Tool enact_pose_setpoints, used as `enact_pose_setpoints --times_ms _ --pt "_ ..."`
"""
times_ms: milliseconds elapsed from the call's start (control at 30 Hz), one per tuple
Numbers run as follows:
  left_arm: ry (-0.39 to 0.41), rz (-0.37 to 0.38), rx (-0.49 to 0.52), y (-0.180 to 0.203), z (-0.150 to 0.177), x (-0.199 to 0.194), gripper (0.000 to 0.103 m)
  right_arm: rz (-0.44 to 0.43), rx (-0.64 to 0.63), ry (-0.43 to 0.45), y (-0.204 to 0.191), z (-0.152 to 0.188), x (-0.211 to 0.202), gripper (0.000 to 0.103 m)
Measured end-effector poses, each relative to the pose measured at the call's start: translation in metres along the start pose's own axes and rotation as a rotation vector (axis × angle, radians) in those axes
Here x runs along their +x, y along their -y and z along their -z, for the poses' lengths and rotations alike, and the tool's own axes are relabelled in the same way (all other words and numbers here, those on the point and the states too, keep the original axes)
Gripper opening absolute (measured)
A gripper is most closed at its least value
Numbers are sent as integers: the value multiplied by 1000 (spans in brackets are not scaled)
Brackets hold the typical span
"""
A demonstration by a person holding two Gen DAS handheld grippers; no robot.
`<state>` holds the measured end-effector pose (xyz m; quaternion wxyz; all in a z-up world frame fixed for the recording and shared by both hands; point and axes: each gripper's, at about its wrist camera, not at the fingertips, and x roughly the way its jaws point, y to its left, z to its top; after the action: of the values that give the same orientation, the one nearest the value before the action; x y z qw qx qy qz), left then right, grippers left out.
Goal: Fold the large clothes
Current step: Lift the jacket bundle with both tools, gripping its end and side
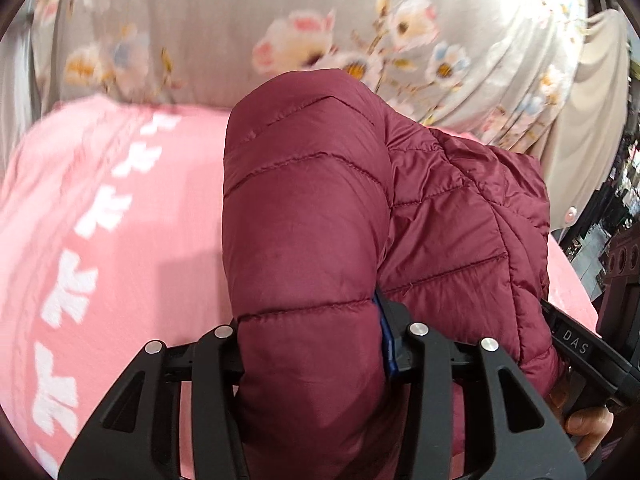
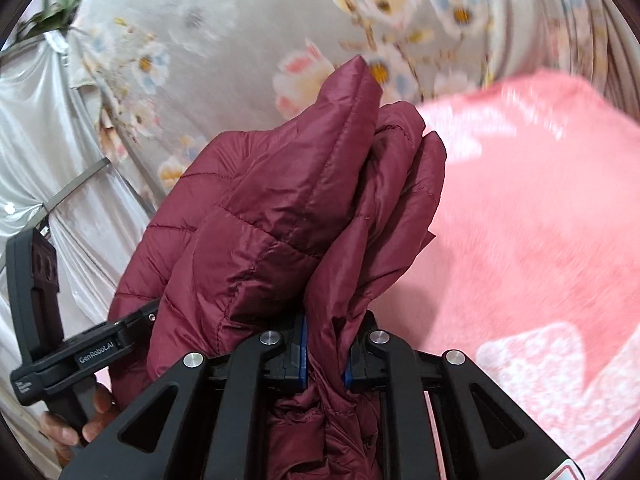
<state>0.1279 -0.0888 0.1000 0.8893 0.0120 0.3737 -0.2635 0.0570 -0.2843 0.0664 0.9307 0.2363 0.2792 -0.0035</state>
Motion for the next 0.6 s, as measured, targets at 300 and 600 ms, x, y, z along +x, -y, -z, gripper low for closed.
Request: enact_pose_setpoints --times_ms 300,600 --pt "148 -20 75 23 -25 -54 42 2 -75 120 -33 -24 -50 13" --pt "228 -56 90 2 -45 -81 42 16 -172 182 -82 -44 -54 13"
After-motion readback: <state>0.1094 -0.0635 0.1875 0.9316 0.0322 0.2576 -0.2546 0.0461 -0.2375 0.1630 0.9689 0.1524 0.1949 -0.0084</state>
